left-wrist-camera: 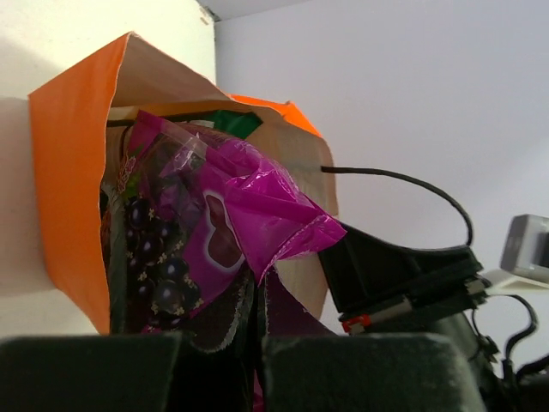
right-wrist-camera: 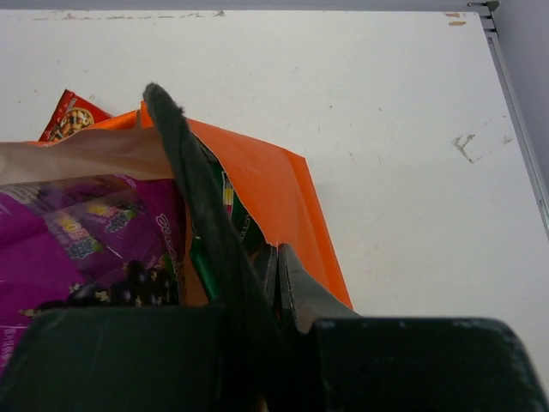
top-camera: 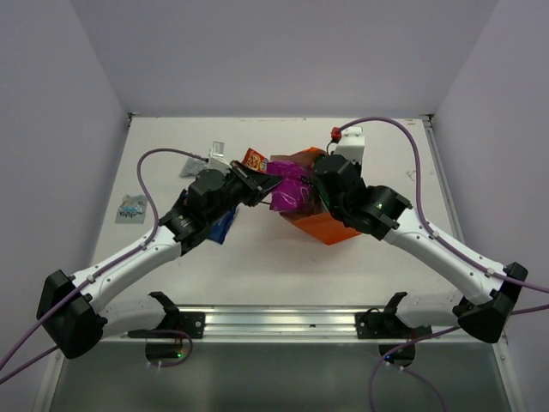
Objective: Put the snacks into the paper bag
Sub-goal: Place the snack in the paper bag.
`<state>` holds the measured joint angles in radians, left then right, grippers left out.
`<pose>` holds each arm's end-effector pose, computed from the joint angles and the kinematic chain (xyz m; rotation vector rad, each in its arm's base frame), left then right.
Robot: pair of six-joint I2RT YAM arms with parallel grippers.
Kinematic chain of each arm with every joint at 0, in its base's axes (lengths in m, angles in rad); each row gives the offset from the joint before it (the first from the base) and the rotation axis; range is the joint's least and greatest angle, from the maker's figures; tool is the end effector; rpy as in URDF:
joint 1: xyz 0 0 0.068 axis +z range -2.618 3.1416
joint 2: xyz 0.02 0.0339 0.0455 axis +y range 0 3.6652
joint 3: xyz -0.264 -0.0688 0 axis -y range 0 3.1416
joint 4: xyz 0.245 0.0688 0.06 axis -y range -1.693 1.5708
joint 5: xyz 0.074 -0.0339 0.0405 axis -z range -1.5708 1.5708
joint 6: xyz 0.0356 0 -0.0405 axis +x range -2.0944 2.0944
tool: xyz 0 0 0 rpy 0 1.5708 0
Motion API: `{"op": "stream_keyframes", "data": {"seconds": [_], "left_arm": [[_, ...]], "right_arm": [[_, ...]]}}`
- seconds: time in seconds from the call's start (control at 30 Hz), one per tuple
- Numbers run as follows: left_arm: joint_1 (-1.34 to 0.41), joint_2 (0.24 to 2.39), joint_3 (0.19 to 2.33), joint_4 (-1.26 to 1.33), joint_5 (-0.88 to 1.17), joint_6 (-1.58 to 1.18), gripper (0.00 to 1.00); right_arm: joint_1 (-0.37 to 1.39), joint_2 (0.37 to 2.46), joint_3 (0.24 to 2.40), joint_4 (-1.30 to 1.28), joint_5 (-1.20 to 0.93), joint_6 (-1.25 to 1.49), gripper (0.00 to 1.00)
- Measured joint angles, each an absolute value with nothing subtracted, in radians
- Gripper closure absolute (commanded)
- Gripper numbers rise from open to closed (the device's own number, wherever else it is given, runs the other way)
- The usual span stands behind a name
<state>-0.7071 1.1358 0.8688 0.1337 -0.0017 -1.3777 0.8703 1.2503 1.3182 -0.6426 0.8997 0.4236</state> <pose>0.2049 -0.1750 0.3316 -0.6483 1.8561 -1.4846 0.1875 0.1792 0.3883 0.0641 1.9160 -0.1067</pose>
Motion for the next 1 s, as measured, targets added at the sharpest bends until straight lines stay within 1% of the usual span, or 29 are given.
{"op": "stream_keyframes", "data": {"seconds": [0.17, 0.3, 0.5, 0.53, 0.6, 0.63, 0.7, 0.73, 0.8, 0.83, 0.9, 0.93, 1.0], "left_arm": [[-0.736, 1.156, 0.873, 0.082, -0.05, -1.378, 1.0], [-0.753, 1.184, 0.922, 0.018, -0.068, -1.377, 0.99], [-0.781, 1.258, 1.018, -0.048, -0.106, -1.363, 0.91], [-0.784, 1.269, 1.028, -0.056, -0.112, -1.356, 0.87], [-0.788, 1.29, 1.049, -0.08, -0.12, -1.336, 0.82], [-0.788, 1.301, 1.058, -0.096, -0.121, -1.328, 0.74], [-0.788, 1.317, 1.073, -0.114, -0.123, -1.309, 0.65], [-0.788, 1.323, 1.084, -0.125, -0.124, -1.296, 0.51], [-0.788, 1.33, 1.11, -0.139, -0.127, -1.264, 0.41], [-0.788, 1.332, 1.134, -0.154, -0.128, -1.247, 0.28], [-0.788, 1.336, 1.195, -0.173, -0.134, -1.202, 0.2], [-0.788, 1.336, 1.231, -0.183, -0.137, -1.177, 0.12], [-0.788, 1.336, 1.308, -0.212, -0.143, -1.116, 0.08]], "right_arm": [[0.87, 1.257, 1.318, -0.644, 0.908, 0.44, 1.0], [0.87, 1.257, 1.315, -0.643, 0.907, 0.446, 1.0], [0.87, 1.257, 1.312, -0.643, 0.907, 0.446, 1.0], [0.87, 1.257, 1.311, -0.643, 0.905, 0.446, 1.0], [0.87, 1.257, 1.308, -0.642, 0.899, 0.446, 1.0], [0.87, 1.257, 1.307, -0.642, 0.899, 0.446, 1.0], [0.87, 1.257, 1.307, -0.641, 0.899, 0.445, 1.0], [0.87, 1.256, 1.307, -0.64, 0.898, 0.445, 1.0], [0.87, 1.256, 1.307, -0.637, 0.894, 0.445, 1.0], [0.87, 1.256, 1.306, -0.637, 0.891, 0.445, 1.0], [0.87, 1.256, 1.306, -0.635, 0.882, 0.445, 1.0], [0.872, 1.254, 1.306, -0.635, 0.877, 0.444, 1.0], [0.875, 1.254, 1.306, -0.638, 0.876, 0.44, 1.0]]}}
